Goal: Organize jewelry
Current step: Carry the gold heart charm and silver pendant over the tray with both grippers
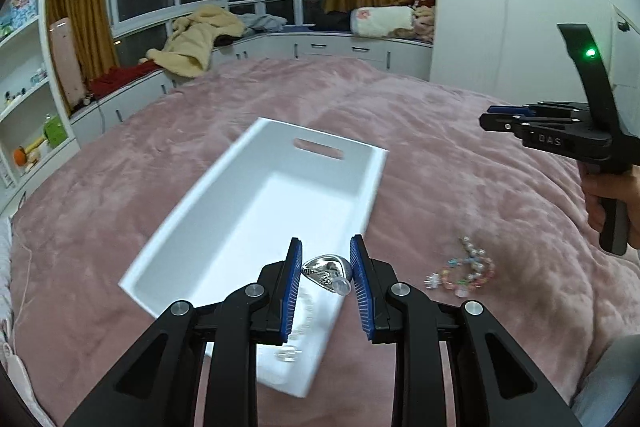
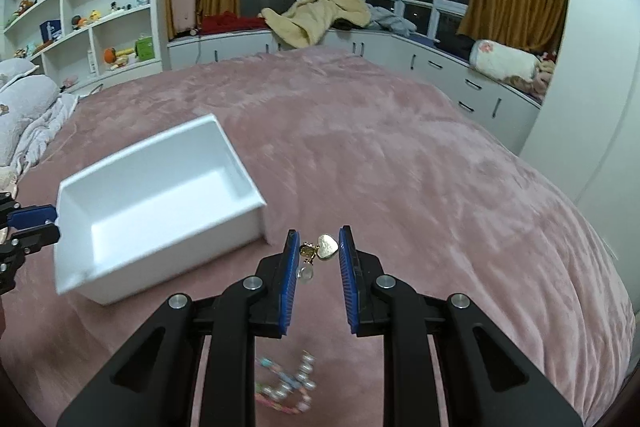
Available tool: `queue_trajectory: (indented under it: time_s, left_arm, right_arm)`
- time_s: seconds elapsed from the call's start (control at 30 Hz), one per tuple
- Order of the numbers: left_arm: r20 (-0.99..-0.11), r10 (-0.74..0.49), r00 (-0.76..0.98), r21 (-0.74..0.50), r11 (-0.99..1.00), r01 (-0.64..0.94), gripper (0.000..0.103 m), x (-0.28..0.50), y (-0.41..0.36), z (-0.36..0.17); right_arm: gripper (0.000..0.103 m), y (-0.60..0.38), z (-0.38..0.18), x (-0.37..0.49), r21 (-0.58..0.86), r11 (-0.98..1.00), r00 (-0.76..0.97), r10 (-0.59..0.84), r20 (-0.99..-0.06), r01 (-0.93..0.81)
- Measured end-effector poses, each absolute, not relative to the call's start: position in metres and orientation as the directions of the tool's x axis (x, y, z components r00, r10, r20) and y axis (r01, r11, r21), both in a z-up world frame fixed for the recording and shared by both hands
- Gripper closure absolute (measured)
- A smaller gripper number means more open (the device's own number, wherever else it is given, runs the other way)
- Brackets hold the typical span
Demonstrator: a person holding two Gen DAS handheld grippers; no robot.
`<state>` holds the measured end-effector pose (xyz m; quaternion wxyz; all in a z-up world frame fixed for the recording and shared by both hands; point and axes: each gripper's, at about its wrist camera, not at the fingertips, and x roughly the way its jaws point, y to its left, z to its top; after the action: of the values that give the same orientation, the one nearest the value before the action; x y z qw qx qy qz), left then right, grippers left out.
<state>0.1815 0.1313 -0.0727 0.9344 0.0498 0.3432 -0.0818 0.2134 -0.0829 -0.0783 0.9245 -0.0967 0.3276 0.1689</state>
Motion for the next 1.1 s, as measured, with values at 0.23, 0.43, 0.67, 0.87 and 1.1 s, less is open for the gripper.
queue_trajectory:
  time_s: [0.23, 0.43, 0.67, 0.87, 1.1]
  left_arm:
    - [-0.662, -0.073, 0.746, 0.046, 0.989, 0.138, 0.074, 0.188, 0.167, -0.074]
    - [-0.683, -0.054, 0.728, 0.049, 0.992, 0.120, 0.074, 0.191, 0.175, -0.087]
    - [-0.720, -0.050, 0.692, 0.026, 0.995, 0.099, 0.074, 0.201, 0.181, -0.110]
    - [-0.744, -0.047, 0.667, 0.021, 0.995, 0.095, 0.074, 0.208, 0.176, -0.129]
    - [-0.769, -0.046, 0.637, 0.014, 0.996, 0.089, 0.073, 0.218, 0.173, -0.148]
  right_arm:
    - [0.082, -0.009, -0.073, 0.219, -0.090, 0.878, 0.702, 0.309, -0.642, -0.469]
    - [0.082, 0.052, -0.088, 0.229, -0.117, 0.831, 0.667, 0.343, -0.661, -0.543]
    - [0.082, 0.098, -0.114, 0.242, -0.077, 0.810, 0.605, 0.367, -0.706, -0.581]
    - [0.082, 0.120, -0.137, 0.238, -0.087, 0.792, 0.558, 0.343, -0.755, -0.604]
    - [0.082, 0.132, -0.158, 0.238, -0.081, 0.780, 0.516, 0.329, -0.791, -0.621]
